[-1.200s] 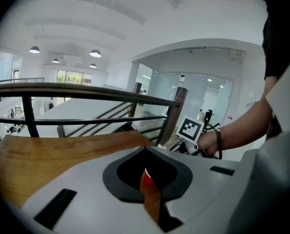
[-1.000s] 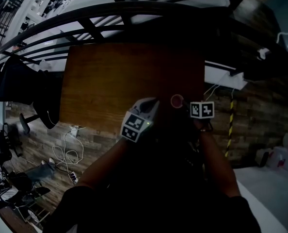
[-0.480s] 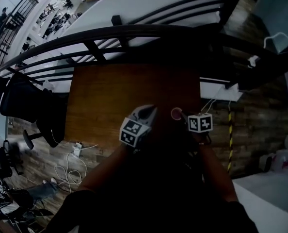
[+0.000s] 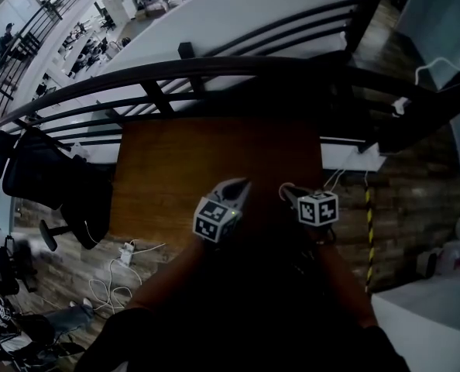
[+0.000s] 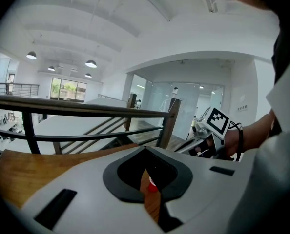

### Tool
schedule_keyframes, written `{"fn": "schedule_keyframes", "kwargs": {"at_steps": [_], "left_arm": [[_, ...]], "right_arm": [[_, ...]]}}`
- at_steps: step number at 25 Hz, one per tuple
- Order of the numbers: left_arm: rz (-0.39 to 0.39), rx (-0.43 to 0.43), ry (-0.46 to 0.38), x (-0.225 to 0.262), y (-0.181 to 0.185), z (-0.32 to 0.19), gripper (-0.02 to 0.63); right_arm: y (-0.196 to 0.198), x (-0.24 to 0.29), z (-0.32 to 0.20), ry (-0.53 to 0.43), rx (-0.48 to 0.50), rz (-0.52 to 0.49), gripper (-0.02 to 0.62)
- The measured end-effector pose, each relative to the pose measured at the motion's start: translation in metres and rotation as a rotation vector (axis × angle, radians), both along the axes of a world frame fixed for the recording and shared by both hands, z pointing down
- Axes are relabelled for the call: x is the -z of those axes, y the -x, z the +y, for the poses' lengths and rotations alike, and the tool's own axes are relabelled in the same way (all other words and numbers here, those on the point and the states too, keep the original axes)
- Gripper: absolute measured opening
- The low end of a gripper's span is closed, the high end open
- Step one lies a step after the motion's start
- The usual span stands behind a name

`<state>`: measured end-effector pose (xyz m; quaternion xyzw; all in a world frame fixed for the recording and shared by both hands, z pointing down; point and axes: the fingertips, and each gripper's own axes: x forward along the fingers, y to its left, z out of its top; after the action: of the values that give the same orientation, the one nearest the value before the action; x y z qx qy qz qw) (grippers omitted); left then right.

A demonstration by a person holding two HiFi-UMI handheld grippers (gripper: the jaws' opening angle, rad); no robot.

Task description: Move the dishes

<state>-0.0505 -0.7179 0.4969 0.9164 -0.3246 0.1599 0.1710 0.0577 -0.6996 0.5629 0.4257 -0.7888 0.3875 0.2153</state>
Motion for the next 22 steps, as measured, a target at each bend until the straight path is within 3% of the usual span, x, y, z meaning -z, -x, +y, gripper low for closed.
{"fn": "schedule_keyframes", "kwargs": {"at_steps": [11,16,22], "left_arm": [[0.014,-0.107,0.014,-0.008,0.01,0.012,-0.005],[0.019,-0.208,0.036,-0.013,-0.014,0.031,-0.005],[0.012,-0.359,0.055,-0.016,-0.063,0.07,-0.005]], "right_arm": [[0.018,0.0,0.03,0.018,-0.093,-0.008,0.011],[0.005,-0.004,0.064,0.028,-0.145,0.022,0.011],[-0.044,0.003,0.108,0.014,-0.295,0.03,0.011]]}}
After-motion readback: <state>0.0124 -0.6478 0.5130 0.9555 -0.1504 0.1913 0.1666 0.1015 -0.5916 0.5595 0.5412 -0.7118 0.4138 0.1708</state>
